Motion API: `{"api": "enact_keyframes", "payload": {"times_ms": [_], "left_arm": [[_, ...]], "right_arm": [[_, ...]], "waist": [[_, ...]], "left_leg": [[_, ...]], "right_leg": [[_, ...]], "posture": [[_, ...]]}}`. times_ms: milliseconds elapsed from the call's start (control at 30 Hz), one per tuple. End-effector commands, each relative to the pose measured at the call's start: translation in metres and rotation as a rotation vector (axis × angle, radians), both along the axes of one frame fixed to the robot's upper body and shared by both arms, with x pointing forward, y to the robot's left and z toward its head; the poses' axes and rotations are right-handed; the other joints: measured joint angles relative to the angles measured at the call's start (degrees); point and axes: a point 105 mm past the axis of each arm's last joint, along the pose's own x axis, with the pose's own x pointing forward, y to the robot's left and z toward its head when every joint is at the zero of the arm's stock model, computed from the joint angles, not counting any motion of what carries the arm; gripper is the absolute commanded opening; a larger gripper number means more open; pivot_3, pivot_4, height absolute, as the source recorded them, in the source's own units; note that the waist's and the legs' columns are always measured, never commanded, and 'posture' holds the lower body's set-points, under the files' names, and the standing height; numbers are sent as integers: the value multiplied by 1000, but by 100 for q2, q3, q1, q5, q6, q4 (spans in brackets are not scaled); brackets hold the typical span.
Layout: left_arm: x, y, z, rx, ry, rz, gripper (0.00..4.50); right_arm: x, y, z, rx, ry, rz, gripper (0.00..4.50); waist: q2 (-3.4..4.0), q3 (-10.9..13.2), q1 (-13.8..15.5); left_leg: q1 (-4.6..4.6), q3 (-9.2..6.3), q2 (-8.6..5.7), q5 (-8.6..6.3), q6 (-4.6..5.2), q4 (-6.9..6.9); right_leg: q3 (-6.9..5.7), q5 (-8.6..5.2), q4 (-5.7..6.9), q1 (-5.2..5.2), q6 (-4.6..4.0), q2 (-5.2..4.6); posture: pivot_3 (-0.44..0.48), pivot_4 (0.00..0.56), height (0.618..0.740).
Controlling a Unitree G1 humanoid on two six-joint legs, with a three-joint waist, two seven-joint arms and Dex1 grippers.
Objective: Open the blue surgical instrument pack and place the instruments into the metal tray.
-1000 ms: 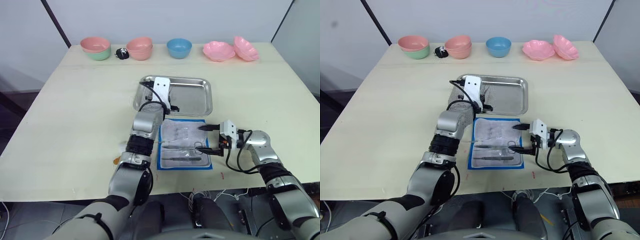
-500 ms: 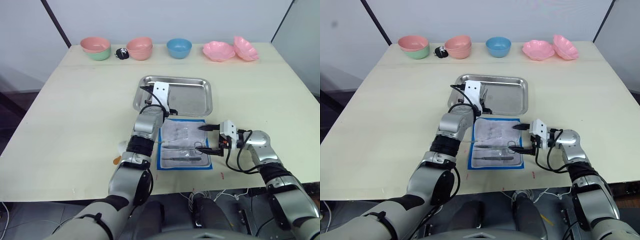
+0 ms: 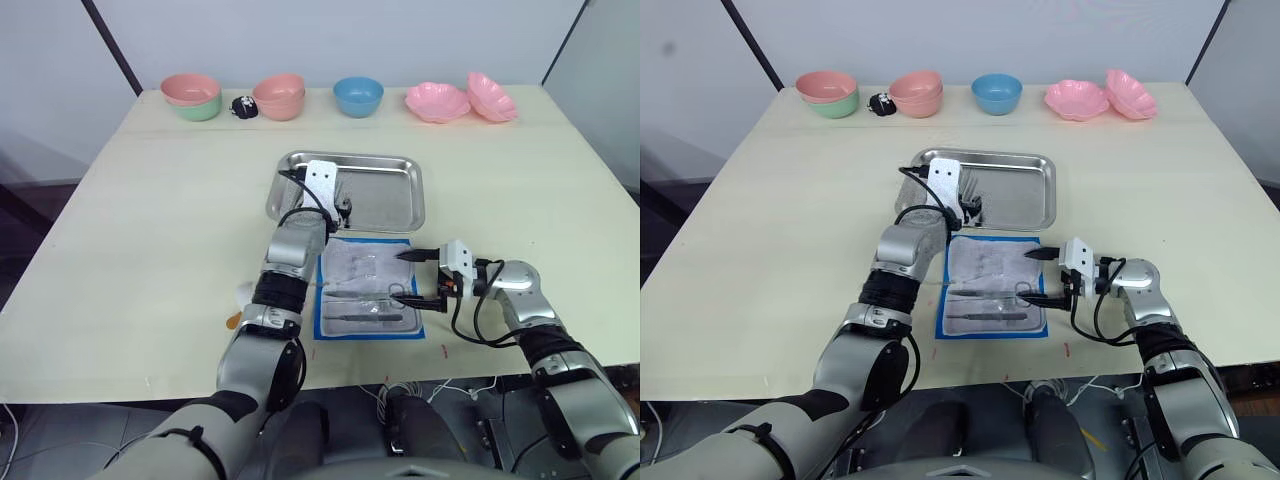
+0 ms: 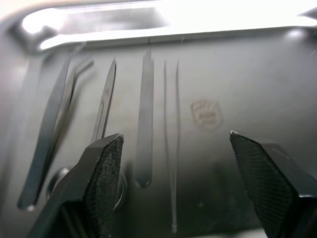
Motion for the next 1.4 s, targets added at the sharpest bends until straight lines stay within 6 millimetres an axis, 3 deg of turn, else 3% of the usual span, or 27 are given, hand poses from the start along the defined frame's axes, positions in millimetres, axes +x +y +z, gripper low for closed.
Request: {"api": "enact_keyframes", "payload": {"times_ms": [33,267,500,867,967,1067,1400], "left_arm": [[-4,-7,26,3,-108,-89,3736],[-22,-5,36,16,-220,-276,3736],[-56,6,46,54,-318,-577,3736],[-127,47,32,70,-167,-1074,3736],[-142,58,31,98,-124,-1174,4457],[-158,73,29,183,-110,-1298,4457],[-177,99,34,252,-100,-1447,4457]], "right_arm": [[-20,2,-47,-138,144,32,4500],[-22,3,-48,-131,150,31,4500],[-21,2,-48,-130,151,29,4500],[-21,1,-47,-127,151,26,4500],[-22,1,-48,-127,152,27,4500],[-22,1,-48,-125,154,27,4500],[-24,-2,-49,-122,156,22,4500]], "waist": [[0,0,-8],[1,0,-26],[2,0,-50],[2,2,-81],[2,2,-68],[-2,0,-64],[-1,1,-58]], "left_leg": [[1,1,0,0,0,0],[2,0,3,0,-3,-2],[3,3,4,-1,-2,-6],[1,3,11,-2,0,-9],[3,1,13,-2,1,-20],[1,-2,22,-2,1,-19],[0,0,35,-3,2,-23]], "right_leg": [[1,0,0,0,0,0],[1,0,0,0,-1,1],[5,0,-1,1,-3,-2],[6,0,-10,-1,-12,-22],[2,-12,-13,-4,-39,-25],[0,-15,-13,-4,-42,-32],[16,-22,-16,-8,-57,-37]], "posture": [[0,150,740],[0,150,740],[0,150,740],[0,150,740],[0,150,740],[0,150,740],[0,150,740]]}}
